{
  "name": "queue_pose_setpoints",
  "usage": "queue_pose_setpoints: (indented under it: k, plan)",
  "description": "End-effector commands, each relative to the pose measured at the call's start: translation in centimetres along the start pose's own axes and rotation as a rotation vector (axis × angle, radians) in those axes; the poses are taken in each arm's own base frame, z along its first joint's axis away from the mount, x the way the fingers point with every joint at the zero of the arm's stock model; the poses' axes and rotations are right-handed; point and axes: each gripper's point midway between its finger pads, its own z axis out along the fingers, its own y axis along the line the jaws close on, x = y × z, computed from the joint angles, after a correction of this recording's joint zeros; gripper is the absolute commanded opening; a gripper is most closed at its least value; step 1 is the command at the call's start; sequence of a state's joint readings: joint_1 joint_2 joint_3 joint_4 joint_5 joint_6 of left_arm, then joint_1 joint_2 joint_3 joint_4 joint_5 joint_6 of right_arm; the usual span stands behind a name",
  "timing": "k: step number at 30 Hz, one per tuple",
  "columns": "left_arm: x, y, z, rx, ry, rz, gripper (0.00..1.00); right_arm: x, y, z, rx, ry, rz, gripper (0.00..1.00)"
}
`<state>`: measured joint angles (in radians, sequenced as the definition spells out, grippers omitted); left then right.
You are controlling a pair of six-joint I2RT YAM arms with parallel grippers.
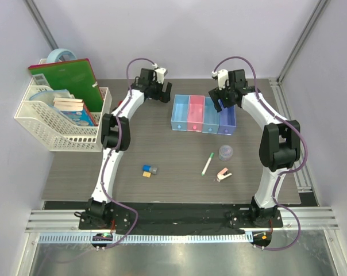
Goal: Sort the stationery into containers
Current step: Move the pen to the center of the board.
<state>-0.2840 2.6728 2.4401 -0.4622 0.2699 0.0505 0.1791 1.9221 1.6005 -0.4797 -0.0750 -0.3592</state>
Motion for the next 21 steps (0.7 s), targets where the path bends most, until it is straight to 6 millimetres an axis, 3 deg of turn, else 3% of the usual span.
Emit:
queue_pose_setpoints:
  k: [1, 7, 14, 21]
  plan:
    - [-2.0, 1.9, -0.6, -0.05, -0.08, -0.133, 0.99, -3.7, -1.4, -3.3, 0.049, -0.102, 0.012, 0.84]
    - [-3.5, 2.6, -0.7, -0.037, -0.172, -0.217, 0.96, -3.6, -1.5, -3.2, 0.057, -0.096, 0.005, 0.84]
    - [-5.0, 4.5, -0.2, -0.144, -0.254, -0.229, 0.97, -3.4, -1.7, -2.9, 0.056, -0.092, 0.013, 0.84]
    - [-5.5, 3.2, 0.4, -0.187, -0.255, -0.15, 0.98, -3.5, -1.7, -2.6, 0.049, -0.093, 0.016, 0.84]
